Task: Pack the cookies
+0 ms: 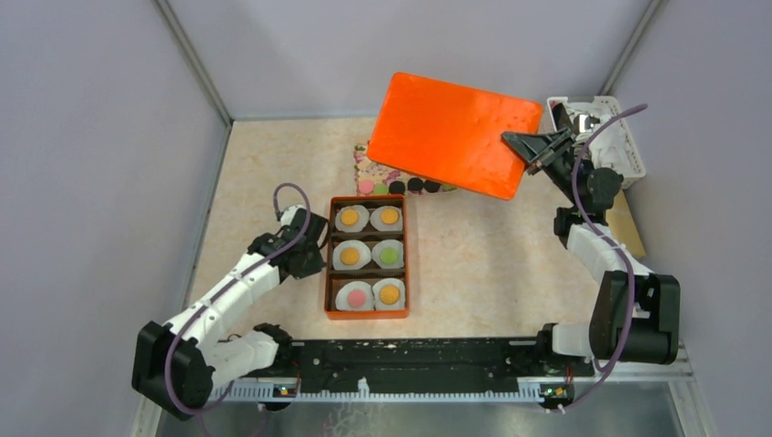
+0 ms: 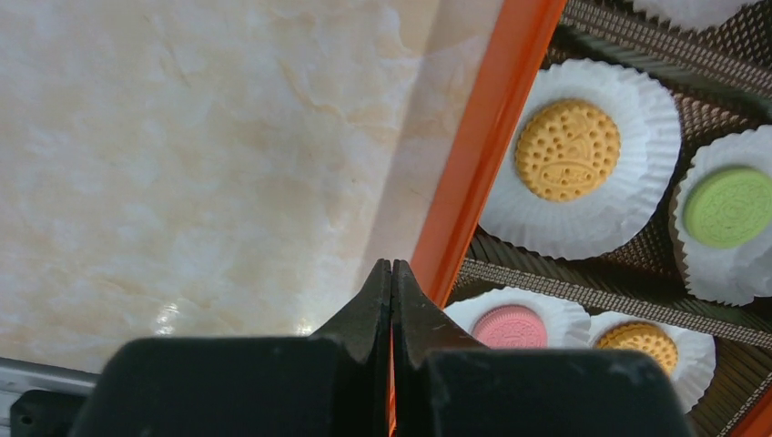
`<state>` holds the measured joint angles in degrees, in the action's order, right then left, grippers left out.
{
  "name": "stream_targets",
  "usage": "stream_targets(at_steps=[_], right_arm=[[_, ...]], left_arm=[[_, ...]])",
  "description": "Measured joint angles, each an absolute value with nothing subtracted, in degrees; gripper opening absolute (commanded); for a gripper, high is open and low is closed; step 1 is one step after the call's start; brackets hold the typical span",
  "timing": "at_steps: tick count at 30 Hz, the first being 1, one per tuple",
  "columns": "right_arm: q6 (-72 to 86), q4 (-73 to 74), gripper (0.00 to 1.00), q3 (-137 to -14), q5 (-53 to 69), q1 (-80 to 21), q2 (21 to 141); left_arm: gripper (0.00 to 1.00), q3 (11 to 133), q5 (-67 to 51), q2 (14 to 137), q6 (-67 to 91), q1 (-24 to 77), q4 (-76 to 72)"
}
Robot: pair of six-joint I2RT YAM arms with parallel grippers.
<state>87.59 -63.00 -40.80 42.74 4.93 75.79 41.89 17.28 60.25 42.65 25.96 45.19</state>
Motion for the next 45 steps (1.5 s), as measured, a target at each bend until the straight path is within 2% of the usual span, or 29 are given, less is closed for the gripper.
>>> stream_targets(at_steps=[10,16,22,35,41,45], right_arm=[[85.38,-58.02,0.00,-42.65,43.94,4.93,73.93],[81.38,-52.42,0.00,-46.89,43.92,4.95,72.25],[77.97,-48.16,0.00,-47.94,43.75,5.82,69.65],[67.99,-33.52,0.00,-56.10,43.11,9.43,64.18],[64.86,-30.44,0.00,-60.27,41.56,9.63,62.06],[64.20,-30.37,0.00,-60.88,40.80,9.65,61.73]], left_arm=[[0.00,33.32,14.55,62.63,54.00,40.95,43.81],[0.00,33.56,13.45,63.81,59.57,50.43,43.33],[0.00,36.42,11.25,71.26,62.22,60.75,37.04],[0.00,56.62,13.04,93.86,51.00,62.37,20.23],[0.00,61.52,12.75,100.40,46.15,62.48,15.16],[0.00,62.92,12.47,100.36,43.90,62.65,14.68]])
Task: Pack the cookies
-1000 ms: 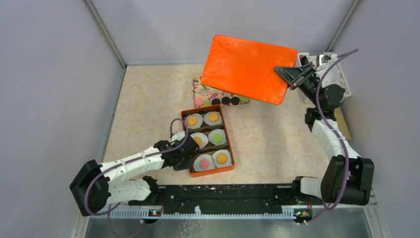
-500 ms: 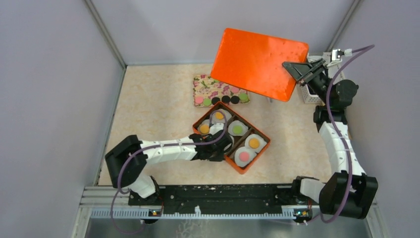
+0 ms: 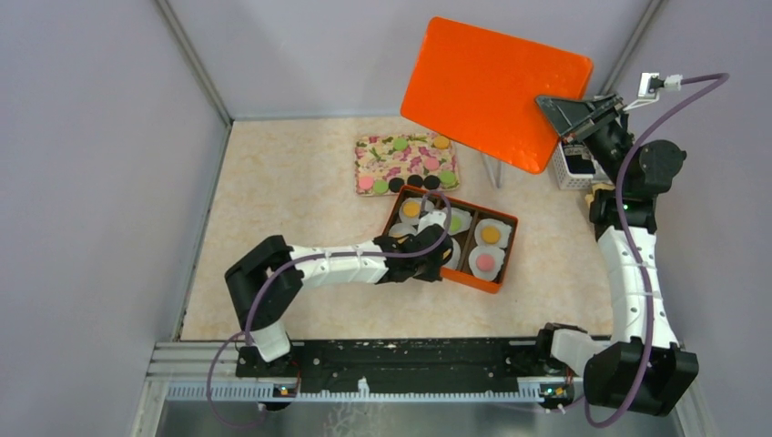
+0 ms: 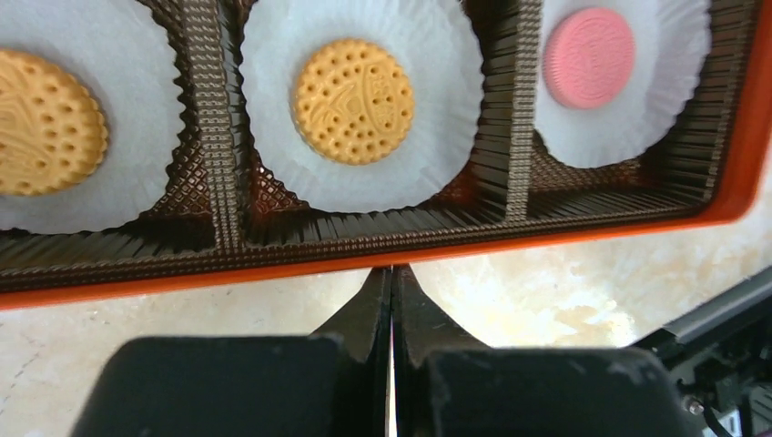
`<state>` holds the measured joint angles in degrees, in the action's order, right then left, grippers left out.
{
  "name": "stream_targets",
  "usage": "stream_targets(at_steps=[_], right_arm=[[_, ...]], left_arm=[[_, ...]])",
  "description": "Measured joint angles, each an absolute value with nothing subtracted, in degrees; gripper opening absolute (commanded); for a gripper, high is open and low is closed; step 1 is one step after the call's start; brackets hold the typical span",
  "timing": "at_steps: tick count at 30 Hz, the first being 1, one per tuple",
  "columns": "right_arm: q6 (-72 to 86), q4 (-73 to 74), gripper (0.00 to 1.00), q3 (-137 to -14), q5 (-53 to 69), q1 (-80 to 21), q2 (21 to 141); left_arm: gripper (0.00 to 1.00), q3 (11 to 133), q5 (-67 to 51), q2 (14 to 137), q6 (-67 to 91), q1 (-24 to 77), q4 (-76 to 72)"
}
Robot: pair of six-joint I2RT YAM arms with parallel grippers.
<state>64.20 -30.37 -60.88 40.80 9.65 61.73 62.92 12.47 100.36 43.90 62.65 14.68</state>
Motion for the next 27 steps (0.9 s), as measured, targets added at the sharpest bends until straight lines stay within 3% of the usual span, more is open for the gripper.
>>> stream_targets(at_steps=[12,20,27], right_arm=[[65.43,-31.59,0.00,-59.79,40.84,9.67,61.76],[66.24,-31.73,0.00,-58.04,41.41,9.67,61.71],[66.65,-31.66,0.00,-56.58,41.71,9.67,61.67]], left_arm=[[0.00,63.05,22.74,84.84,42.65,60.27,21.65],[0.00,62.92,26.24,89.54,40.42,48.29,23.07],[0.00,62.92,25.87,93.67,39.22,45.23,24.14]])
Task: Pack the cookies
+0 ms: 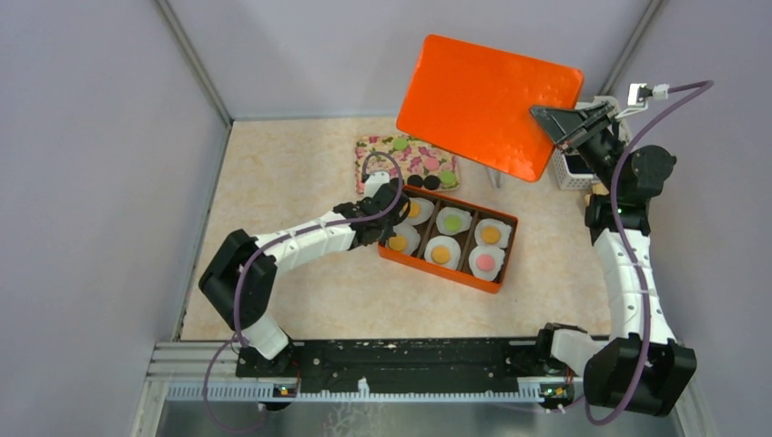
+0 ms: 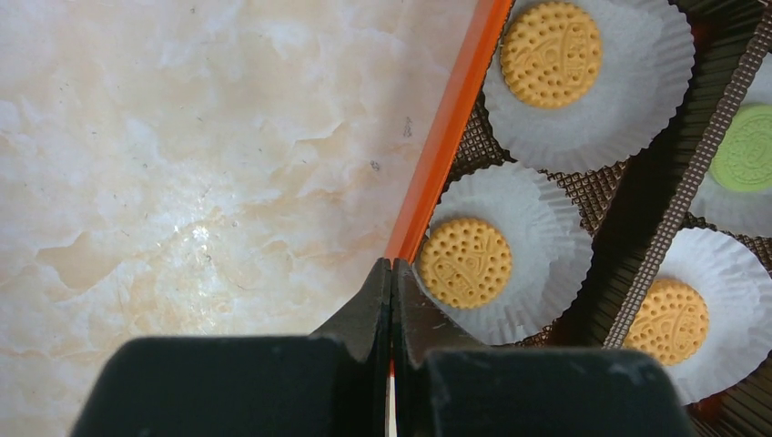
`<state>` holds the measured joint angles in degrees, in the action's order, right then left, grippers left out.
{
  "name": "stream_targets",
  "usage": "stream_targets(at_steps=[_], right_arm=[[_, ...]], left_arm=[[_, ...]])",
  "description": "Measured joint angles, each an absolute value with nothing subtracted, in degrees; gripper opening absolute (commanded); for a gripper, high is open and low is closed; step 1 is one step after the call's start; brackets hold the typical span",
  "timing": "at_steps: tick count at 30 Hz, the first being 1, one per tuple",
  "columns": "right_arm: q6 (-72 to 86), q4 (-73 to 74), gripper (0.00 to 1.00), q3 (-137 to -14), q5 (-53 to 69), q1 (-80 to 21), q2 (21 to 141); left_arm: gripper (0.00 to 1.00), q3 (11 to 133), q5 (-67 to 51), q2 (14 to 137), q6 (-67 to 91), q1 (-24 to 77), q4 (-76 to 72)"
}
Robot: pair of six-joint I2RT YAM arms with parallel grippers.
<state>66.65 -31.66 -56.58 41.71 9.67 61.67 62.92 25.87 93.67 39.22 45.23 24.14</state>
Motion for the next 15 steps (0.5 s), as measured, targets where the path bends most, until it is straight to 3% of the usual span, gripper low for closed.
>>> stream_targets(at_steps=[15], right_arm=[[66.67,-32.21,0.00,-54.00,42.04,9.67,61.67]], left_arm=[[0.00,64.88,20.82,91.11,39.03,44.99,27.00]])
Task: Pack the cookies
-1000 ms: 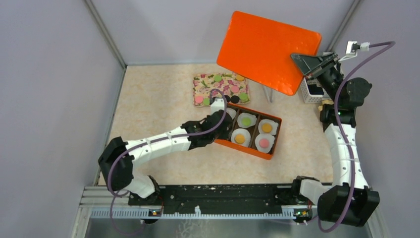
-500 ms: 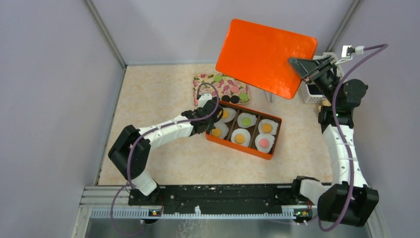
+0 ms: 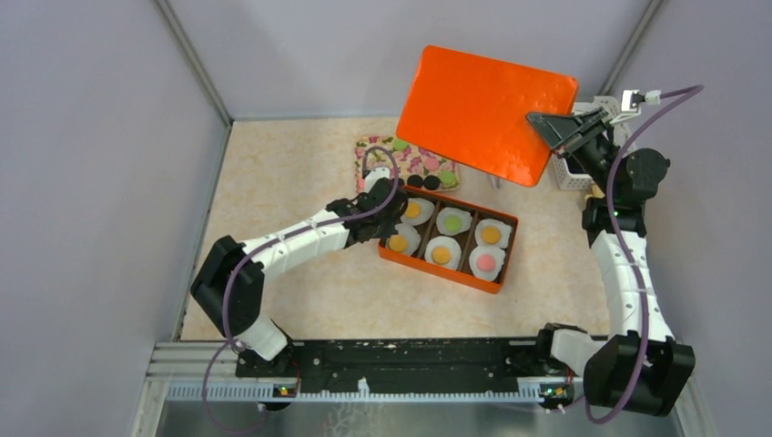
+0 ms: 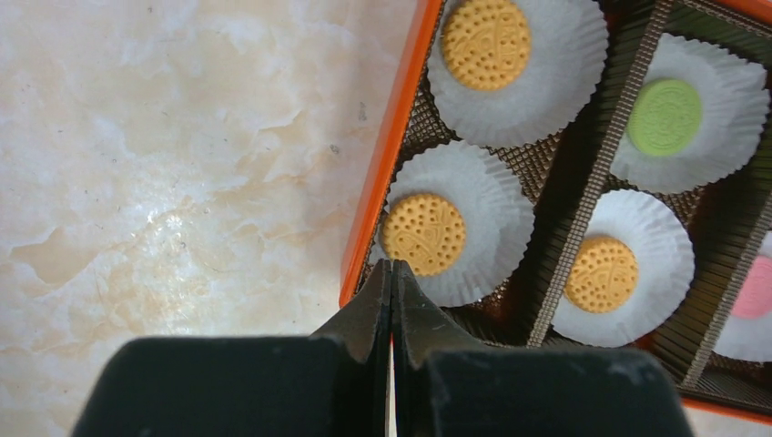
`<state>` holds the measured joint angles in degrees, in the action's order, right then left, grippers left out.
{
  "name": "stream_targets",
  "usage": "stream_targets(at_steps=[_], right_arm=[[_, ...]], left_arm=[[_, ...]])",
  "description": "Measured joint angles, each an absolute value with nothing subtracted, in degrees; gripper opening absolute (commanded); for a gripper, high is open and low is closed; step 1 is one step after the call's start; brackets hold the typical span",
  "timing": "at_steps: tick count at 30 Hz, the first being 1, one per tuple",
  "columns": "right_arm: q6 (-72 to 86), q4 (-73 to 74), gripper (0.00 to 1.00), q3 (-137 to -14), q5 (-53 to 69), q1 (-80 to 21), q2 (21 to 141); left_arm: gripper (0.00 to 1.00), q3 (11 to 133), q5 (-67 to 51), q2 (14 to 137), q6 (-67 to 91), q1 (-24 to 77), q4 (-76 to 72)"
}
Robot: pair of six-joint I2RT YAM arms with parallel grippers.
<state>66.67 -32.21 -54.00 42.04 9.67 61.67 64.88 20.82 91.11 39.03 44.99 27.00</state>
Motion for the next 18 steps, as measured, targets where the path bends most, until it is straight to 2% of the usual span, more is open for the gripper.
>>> stream_targets(at_steps=[18], right_arm=[[67.13,-32.21,0.00,-53.82,42.19,9.67,61.69]], left_arm=[[0.00,60.86,14.33,93.54,39.83,43.64,24.40]])
